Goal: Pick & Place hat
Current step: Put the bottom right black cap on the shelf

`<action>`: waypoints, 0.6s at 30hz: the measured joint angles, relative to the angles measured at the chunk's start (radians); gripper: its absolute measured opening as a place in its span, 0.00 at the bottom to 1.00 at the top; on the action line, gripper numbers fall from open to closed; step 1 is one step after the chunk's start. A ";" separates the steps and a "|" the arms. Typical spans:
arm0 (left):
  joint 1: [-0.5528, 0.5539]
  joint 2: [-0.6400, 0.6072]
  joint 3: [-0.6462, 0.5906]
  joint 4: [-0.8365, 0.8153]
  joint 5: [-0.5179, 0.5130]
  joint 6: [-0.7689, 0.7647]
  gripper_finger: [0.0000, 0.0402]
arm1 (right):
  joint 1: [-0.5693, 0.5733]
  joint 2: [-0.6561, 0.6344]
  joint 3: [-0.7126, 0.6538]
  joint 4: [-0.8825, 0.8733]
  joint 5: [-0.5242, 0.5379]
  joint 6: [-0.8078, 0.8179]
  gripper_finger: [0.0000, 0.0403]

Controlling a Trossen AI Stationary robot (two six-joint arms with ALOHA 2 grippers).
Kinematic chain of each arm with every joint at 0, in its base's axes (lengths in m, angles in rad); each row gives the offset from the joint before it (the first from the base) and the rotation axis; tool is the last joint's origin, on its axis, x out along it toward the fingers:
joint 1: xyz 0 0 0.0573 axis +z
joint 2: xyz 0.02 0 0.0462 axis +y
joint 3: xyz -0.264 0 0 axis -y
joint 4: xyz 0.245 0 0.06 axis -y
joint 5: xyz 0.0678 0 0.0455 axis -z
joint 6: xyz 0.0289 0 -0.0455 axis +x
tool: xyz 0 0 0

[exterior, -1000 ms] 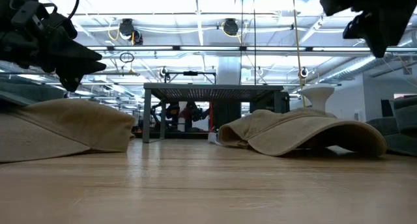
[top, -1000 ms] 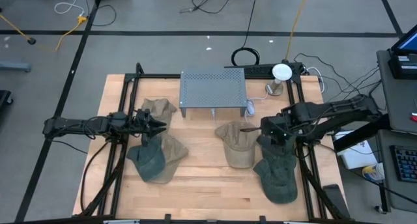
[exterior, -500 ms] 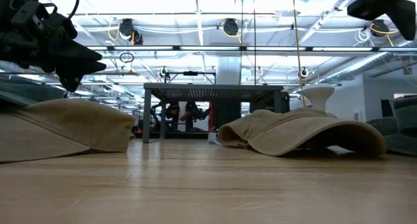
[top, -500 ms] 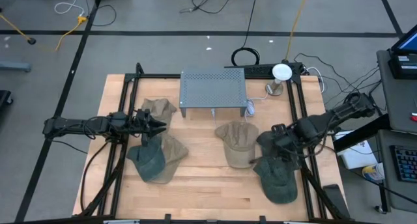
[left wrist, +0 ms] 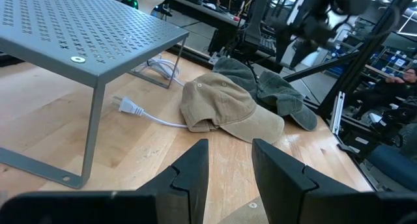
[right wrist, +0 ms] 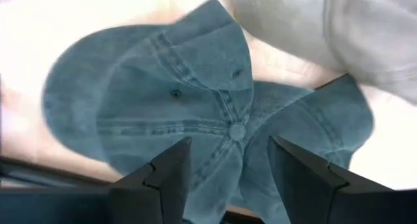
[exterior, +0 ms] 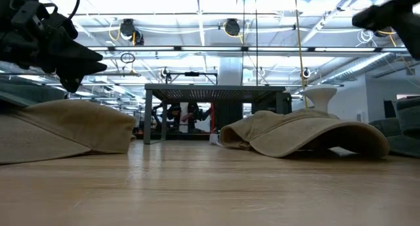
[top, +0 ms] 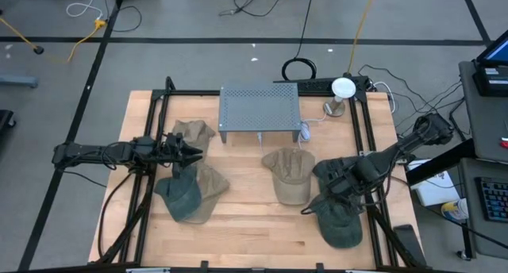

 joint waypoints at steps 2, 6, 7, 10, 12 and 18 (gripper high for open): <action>0.000 0.000 0.000 0.000 0.000 0.000 0.30 | 0.000 0.004 -0.046 0.037 -0.001 0.012 0.47; 0.000 0.000 0.000 0.000 0.000 0.000 0.30 | 0.000 0.016 -0.138 0.113 0.000 0.016 0.47; 0.000 0.000 0.000 0.000 0.000 0.000 0.30 | 0.000 0.019 -0.159 0.127 0.000 0.016 0.47; 0.000 0.000 0.000 0.000 0.000 0.000 0.30 | 0.000 0.028 -0.216 0.157 0.000 0.016 0.47; 0.000 0.000 0.000 0.000 0.000 0.000 0.30 | 0.000 0.031 -0.247 0.181 0.001 0.017 0.47; 0.000 0.000 0.000 0.000 0.000 0.000 0.30 | 0.000 0.033 -0.323 0.274 0.004 0.036 0.47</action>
